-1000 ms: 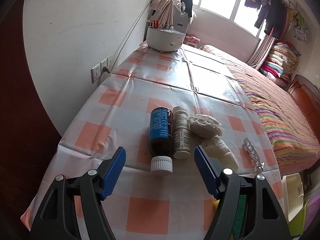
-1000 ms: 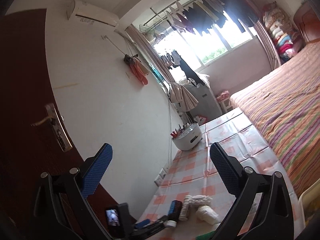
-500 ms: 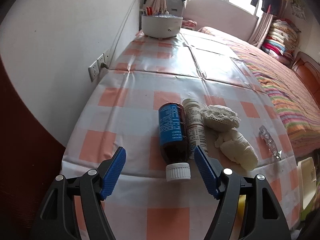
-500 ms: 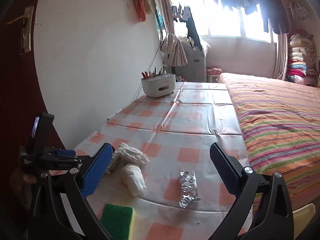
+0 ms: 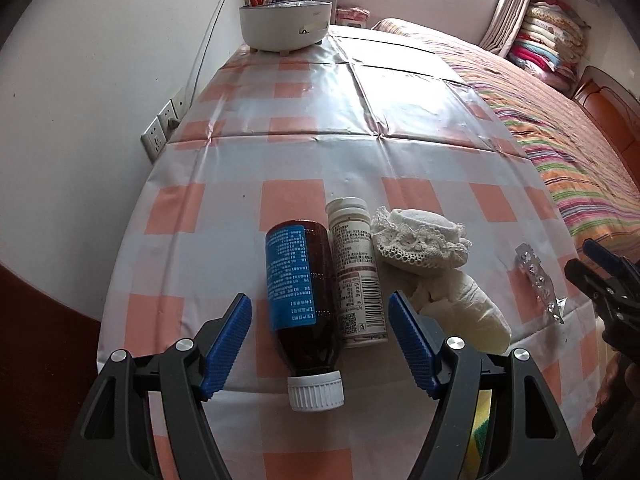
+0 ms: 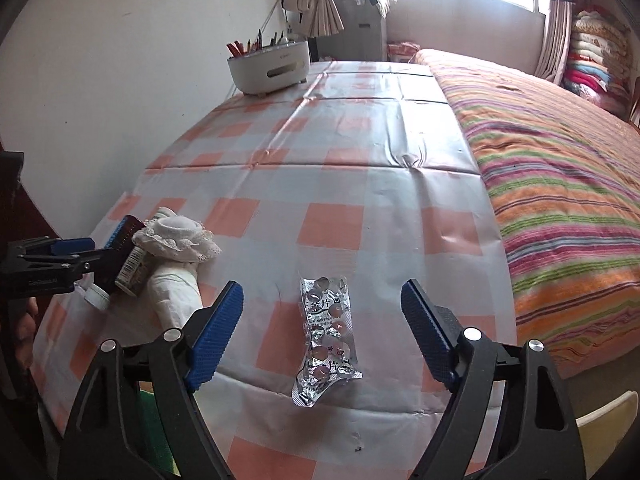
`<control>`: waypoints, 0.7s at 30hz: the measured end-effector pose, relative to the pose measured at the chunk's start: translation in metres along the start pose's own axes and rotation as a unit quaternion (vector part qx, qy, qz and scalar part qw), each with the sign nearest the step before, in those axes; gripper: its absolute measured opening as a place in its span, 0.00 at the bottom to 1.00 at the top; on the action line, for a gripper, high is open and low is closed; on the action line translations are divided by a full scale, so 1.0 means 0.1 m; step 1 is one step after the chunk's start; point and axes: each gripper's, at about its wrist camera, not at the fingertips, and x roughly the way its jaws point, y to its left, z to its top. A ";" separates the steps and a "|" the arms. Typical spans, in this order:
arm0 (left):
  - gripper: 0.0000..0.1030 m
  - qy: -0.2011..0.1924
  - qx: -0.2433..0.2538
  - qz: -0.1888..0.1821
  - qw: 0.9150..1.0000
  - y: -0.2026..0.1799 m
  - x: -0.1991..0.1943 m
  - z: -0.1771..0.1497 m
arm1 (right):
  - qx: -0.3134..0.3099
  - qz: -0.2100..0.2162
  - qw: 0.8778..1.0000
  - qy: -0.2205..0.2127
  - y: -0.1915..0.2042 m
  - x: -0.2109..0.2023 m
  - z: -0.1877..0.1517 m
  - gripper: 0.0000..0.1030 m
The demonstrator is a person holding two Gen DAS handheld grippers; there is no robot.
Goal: Collect trash
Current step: 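Grasp the silver foil blister pack with the right tool, then grasp the brown blue-labelled bottle with the left tool while the right tool holds the foil pack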
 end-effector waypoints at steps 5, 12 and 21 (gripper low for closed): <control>0.67 0.014 -0.013 0.010 1.000 0.14 0.07 0.00 | -0.006 0.000 0.999 0.032 0.06 0.15 0.01 0.72; 0.67 0.020 -0.036 0.004 0.999 0.27 0.12 0.00 | -0.020 -0.013 0.997 0.068 0.05 0.41 -0.05 0.42; 0.67 0.023 -0.043 -0.005 0.999 0.31 0.13 0.01 | -0.024 -0.012 0.998 0.053 0.10 0.28 -0.07 0.32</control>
